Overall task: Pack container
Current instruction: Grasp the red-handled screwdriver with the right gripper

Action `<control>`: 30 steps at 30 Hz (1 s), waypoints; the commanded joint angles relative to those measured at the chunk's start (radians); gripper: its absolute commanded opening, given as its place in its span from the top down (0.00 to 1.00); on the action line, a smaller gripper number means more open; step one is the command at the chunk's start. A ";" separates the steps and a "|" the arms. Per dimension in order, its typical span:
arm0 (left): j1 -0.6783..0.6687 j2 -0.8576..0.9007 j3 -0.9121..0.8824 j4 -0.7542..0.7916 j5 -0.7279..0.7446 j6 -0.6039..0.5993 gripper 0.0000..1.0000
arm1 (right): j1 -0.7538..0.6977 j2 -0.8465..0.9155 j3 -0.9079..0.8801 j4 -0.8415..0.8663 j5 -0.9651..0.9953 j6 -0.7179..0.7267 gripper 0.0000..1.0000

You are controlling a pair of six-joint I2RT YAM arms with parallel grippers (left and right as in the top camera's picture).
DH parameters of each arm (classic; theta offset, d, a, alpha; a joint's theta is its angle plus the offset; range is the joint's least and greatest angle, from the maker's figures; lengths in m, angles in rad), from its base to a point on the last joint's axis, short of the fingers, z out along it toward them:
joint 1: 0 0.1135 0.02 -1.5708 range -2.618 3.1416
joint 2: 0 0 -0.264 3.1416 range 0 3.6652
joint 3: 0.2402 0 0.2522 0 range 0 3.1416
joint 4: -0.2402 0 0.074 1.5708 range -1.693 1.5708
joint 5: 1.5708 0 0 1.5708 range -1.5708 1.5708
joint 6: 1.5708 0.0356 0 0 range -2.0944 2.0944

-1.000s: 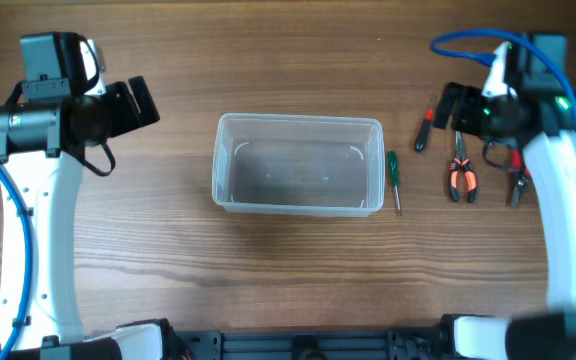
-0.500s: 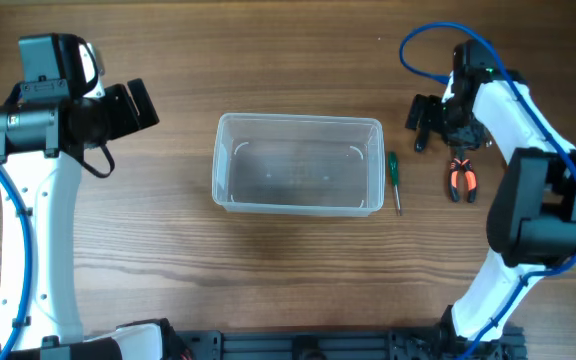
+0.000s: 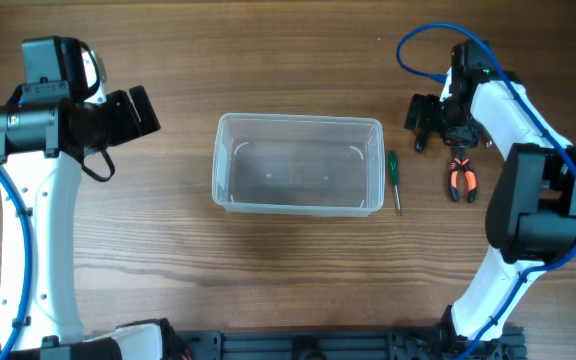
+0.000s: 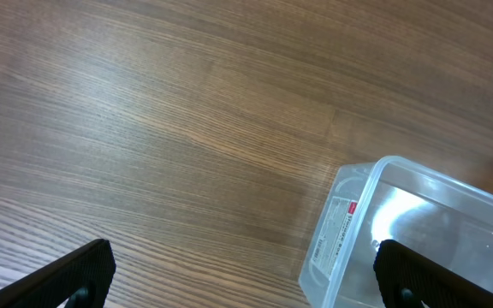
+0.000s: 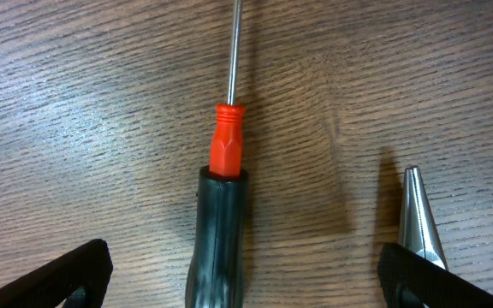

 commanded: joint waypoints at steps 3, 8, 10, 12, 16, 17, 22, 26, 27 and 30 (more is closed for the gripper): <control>0.003 0.003 0.005 -0.002 0.016 -0.016 0.00 | 0.002 0.046 0.003 0.001 -0.016 -0.023 0.00; 0.003 0.003 0.005 -0.002 0.016 -0.016 0.00 | 0.002 0.075 0.003 0.001 -0.016 -0.022 0.06; 0.003 0.003 0.005 -0.002 0.017 -0.016 0.00 | 0.002 0.089 0.003 -0.004 -0.012 -0.021 0.09; 0.003 0.003 0.005 -0.004 0.020 -0.016 0.00 | 0.002 0.095 0.003 -0.016 0.016 -0.013 0.12; 0.003 0.003 0.005 -0.004 0.020 -0.016 0.00 | 0.002 0.096 0.003 -0.032 0.048 0.002 0.12; 0.003 0.003 0.005 -0.004 0.020 -0.016 0.00 | 0.002 0.096 0.003 -0.035 0.048 0.005 0.12; 0.003 0.003 0.005 -0.005 0.020 -0.016 0.00 | 0.002 0.096 0.003 -0.056 0.048 0.008 0.51; 0.003 0.003 0.005 -0.005 0.021 -0.016 0.00 | 0.002 0.096 0.003 -0.060 0.047 0.008 0.66; 0.003 0.003 0.005 -0.004 0.021 -0.016 0.00 | 0.002 0.096 0.003 -0.060 0.047 0.007 0.66; 0.003 0.003 0.005 -0.004 0.021 -0.016 0.00 | 0.002 0.096 0.003 -0.060 0.044 0.005 0.75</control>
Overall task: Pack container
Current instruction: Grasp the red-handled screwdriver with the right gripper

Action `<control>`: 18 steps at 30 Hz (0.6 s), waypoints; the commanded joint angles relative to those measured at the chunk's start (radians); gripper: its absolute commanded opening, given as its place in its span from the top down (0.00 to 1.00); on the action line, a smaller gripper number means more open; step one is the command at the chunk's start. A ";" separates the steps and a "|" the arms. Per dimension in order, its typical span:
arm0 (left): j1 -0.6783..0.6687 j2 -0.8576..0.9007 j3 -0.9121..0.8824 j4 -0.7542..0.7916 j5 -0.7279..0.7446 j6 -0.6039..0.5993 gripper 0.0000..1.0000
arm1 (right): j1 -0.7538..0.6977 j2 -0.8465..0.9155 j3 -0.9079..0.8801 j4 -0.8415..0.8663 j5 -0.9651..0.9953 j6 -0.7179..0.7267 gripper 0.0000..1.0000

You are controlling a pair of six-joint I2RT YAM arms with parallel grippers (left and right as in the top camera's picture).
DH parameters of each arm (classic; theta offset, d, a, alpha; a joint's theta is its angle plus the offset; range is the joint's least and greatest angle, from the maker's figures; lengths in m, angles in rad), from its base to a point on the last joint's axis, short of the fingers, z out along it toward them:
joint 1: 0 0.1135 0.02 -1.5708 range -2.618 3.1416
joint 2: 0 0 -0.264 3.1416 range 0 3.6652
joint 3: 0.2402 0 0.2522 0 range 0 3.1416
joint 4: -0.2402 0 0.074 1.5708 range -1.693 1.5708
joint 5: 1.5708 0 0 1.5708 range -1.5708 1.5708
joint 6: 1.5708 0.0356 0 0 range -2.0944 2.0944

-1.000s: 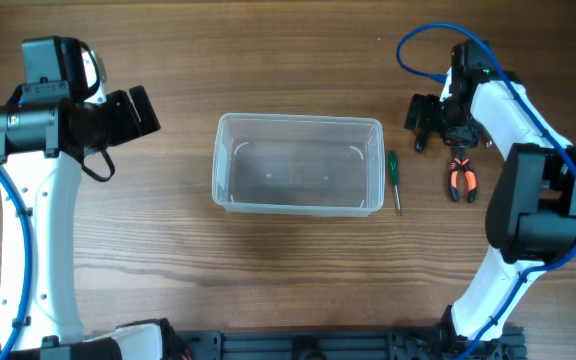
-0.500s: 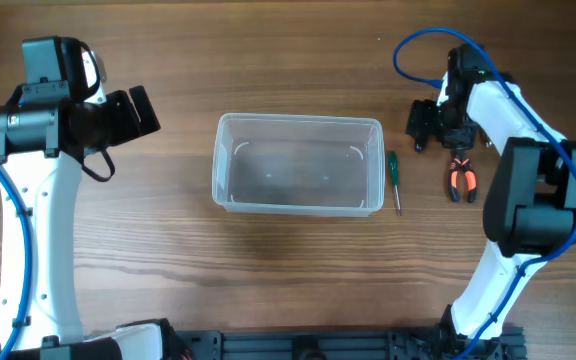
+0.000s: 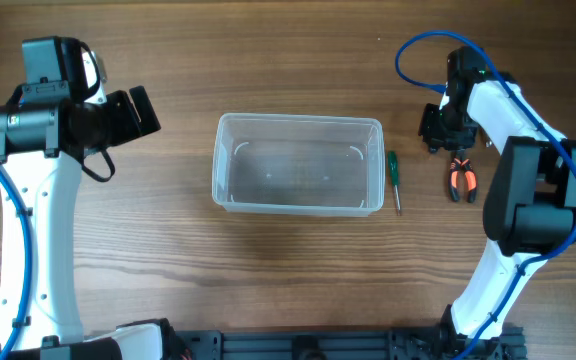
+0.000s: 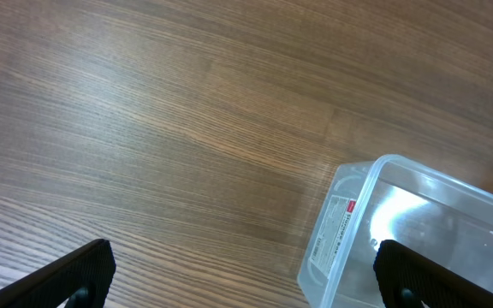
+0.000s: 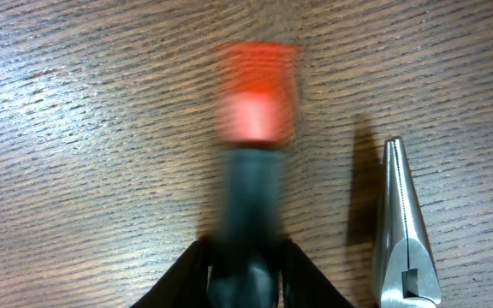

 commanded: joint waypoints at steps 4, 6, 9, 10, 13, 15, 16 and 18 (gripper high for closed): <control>0.003 0.003 0.005 -0.001 0.024 -0.014 0.00 | 0.002 0.048 -0.005 -0.005 -0.021 -0.001 0.85; 0.003 0.003 0.005 -0.001 0.024 -0.013 0.00 | 0.002 0.048 -0.005 -0.005 -0.021 -0.002 0.93; 0.003 0.003 0.005 -0.001 0.024 -0.013 0.00 | 0.002 0.048 -0.005 -0.001 -0.021 -0.003 0.96; 0.003 0.003 0.005 -0.001 0.023 -0.013 0.00 | 0.002 0.048 -0.005 0.000 -0.021 -0.003 0.96; 0.003 0.003 0.005 0.000 0.023 -0.013 0.00 | 0.003 0.027 0.016 -0.014 -0.019 -0.032 0.96; 0.003 0.003 0.005 0.000 0.023 -0.013 0.00 | 0.003 -0.045 0.078 -0.058 -0.017 -0.060 0.96; 0.003 0.003 0.005 0.000 0.023 -0.013 0.00 | 0.005 -0.088 0.106 -0.076 -0.017 -0.083 0.96; 0.003 0.003 0.005 0.000 0.023 -0.013 0.00 | 0.034 -0.201 0.164 -0.116 -0.017 -0.180 0.96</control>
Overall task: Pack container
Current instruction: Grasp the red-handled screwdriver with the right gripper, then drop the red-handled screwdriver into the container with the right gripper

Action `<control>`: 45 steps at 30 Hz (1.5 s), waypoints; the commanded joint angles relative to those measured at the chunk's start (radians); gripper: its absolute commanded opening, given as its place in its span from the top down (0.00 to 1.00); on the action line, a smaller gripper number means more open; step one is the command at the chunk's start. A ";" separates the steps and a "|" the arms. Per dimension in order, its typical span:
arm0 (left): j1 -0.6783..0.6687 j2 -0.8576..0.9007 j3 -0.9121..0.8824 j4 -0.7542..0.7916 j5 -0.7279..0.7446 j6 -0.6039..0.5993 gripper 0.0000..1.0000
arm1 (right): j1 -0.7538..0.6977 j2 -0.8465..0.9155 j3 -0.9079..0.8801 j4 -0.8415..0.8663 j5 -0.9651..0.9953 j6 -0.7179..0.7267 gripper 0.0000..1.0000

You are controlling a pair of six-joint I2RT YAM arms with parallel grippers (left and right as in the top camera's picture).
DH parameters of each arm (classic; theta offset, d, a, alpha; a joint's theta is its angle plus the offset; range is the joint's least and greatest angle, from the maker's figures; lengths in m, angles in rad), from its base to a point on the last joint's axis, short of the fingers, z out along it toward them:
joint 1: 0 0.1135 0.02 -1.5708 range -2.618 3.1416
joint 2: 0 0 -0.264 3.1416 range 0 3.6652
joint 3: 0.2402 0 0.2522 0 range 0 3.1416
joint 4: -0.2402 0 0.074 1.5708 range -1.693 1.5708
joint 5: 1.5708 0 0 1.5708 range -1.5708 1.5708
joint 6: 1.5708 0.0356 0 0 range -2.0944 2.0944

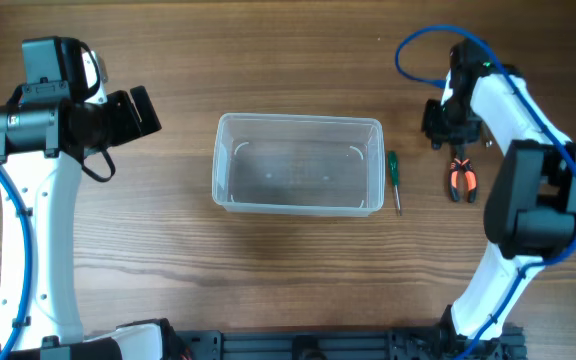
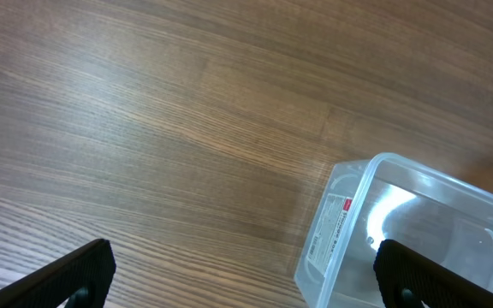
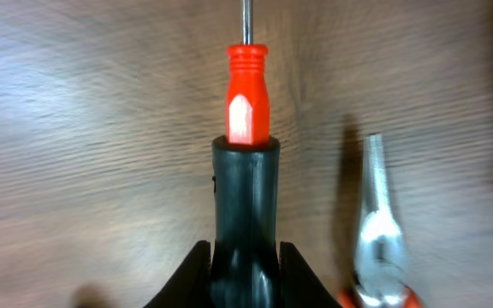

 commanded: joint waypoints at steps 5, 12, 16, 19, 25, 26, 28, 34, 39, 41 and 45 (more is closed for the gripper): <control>0.003 0.003 0.005 0.006 0.012 -0.013 0.00 | 0.307 -0.431 0.125 -0.173 -0.260 -0.688 0.96; 0.003 0.003 0.005 0.007 0.012 -0.013 0.00 | 0.609 -0.345 -0.021 -0.225 -0.266 -0.937 0.96; 0.003 0.003 0.005 0.007 0.012 -0.013 0.00 | 0.611 -0.223 -0.100 -0.177 -0.264 -0.959 0.94; 0.003 0.003 0.005 0.006 0.012 -0.013 0.00 | 0.611 -0.122 -0.100 -0.098 -0.254 -0.929 0.82; 0.003 0.003 0.005 0.005 0.012 -0.013 0.00 | 0.611 -0.057 -0.093 -0.008 -0.205 -0.867 0.47; 0.003 0.003 0.005 0.005 0.012 -0.013 0.00 | 0.611 -0.058 -0.080 -0.014 -0.170 -0.822 0.45; 0.003 0.003 0.005 0.005 0.012 -0.013 0.00 | 0.610 -0.082 -0.010 -0.082 -0.079 -0.697 0.45; 0.003 0.003 0.005 0.007 0.012 -0.013 0.00 | 0.407 -0.413 0.132 -0.161 -0.035 -0.401 0.41; 0.003 0.003 0.005 0.011 0.012 -0.013 0.00 | 0.136 -0.506 0.127 -0.311 -0.073 -0.344 0.39; 0.003 0.003 0.005 0.011 0.012 -0.013 0.00 | 0.065 -0.509 0.063 -0.347 -0.119 -0.320 0.39; 0.003 0.003 0.005 0.011 0.012 -0.013 0.00 | 0.044 -0.508 -0.110 -0.274 -0.156 -0.342 0.38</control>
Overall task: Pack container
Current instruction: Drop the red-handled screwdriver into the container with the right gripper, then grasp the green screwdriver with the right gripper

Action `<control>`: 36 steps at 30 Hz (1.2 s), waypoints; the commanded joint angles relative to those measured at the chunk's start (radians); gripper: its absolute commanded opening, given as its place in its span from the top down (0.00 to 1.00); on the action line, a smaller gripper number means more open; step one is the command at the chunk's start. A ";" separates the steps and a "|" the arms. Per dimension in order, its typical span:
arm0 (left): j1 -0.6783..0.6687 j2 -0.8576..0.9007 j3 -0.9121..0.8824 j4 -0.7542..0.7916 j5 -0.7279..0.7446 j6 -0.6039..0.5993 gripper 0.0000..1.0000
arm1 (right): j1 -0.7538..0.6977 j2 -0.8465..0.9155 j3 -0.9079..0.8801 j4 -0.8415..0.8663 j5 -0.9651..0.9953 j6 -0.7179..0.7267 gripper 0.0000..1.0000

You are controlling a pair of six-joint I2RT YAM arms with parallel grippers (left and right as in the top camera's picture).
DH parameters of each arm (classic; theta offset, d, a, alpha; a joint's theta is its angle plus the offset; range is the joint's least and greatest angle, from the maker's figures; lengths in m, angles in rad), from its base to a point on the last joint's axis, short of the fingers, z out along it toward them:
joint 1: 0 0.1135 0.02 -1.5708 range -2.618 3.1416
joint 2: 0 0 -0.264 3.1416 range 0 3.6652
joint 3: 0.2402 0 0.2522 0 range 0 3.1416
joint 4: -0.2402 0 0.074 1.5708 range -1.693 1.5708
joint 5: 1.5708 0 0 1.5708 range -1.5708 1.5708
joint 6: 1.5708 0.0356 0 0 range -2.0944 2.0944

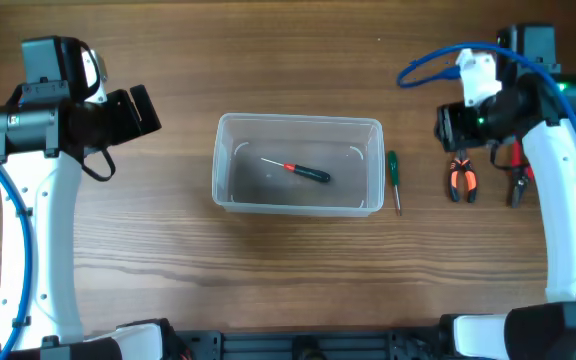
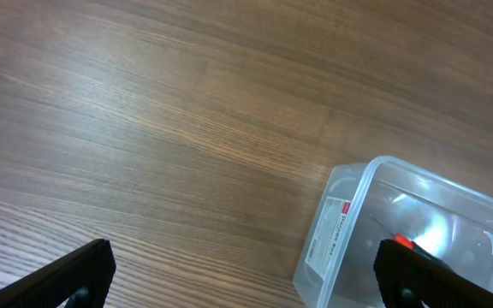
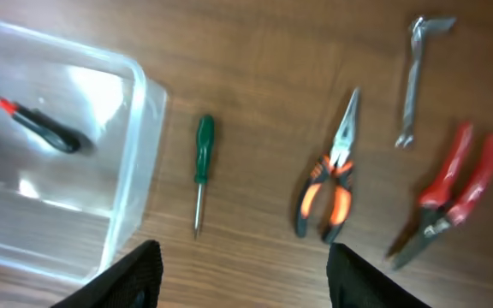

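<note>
A clear plastic container stands mid-table. Inside it lies a screwdriver with a black handle and red collar, also seen in the right wrist view and as a red tip in the left wrist view. My right gripper hovers right of the container, open and empty. Far to the left, my left gripper is also open with nothing in it; the container's corner lies ahead of it.
On the table right of the container lie a green screwdriver, orange-handled pliers, red-handled pliers and a bent metal tool. The green screwdriver lies close beside the container wall.
My right gripper was shut on the black-handled screwdriver beside the orange pliers. Now that screwdriver lies in the container and the gripper is open, higher up. The left arm has not moved.
My right gripper stood open over the black-handled screwdriver on the table by the orange pliers. Then it was shut on the handle, and still held it a moment later. Now the screwdriver is in the container and the gripper is open. The left arm stayed put.
</note>
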 commanded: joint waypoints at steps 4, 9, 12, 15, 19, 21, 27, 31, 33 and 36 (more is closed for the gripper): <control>0.003 0.003 0.005 0.003 0.012 -0.013 0.00 | 0.004 0.020 -0.254 0.192 -0.046 -0.028 0.33; 0.003 0.003 0.005 0.003 0.012 -0.013 0.00 | 0.004 0.032 -0.413 0.357 -0.046 -0.031 0.25; 0.003 0.003 0.005 0.003 0.012 -0.013 0.00 | 0.012 0.094 -0.431 0.406 -0.046 -0.030 0.20; 0.003 0.003 0.005 0.003 0.012 -0.013 0.00 | 0.055 0.159 -0.431 0.447 -0.045 -0.027 0.19; 0.003 0.003 0.005 0.003 0.011 -0.013 0.00 | 0.092 0.234 -0.431 0.515 -0.045 0.026 0.18; 0.003 0.003 0.005 0.003 0.012 -0.013 0.00 | 0.092 0.260 -0.431 0.531 -0.045 0.030 0.18; 0.003 0.003 0.005 0.004 0.012 -0.013 0.00 | 0.092 0.351 -0.431 0.541 -0.045 0.034 0.18; 0.003 0.003 0.005 0.004 0.012 -0.013 0.00 | 0.092 0.375 -0.431 0.542 -0.045 0.050 0.18; 0.003 0.003 0.005 0.006 0.012 -0.013 0.00 | 0.092 0.375 -0.431 0.542 -0.045 0.051 0.20; 0.003 0.003 0.005 0.006 0.012 -0.013 0.00 | 0.092 0.375 -0.431 0.542 -0.045 0.051 0.35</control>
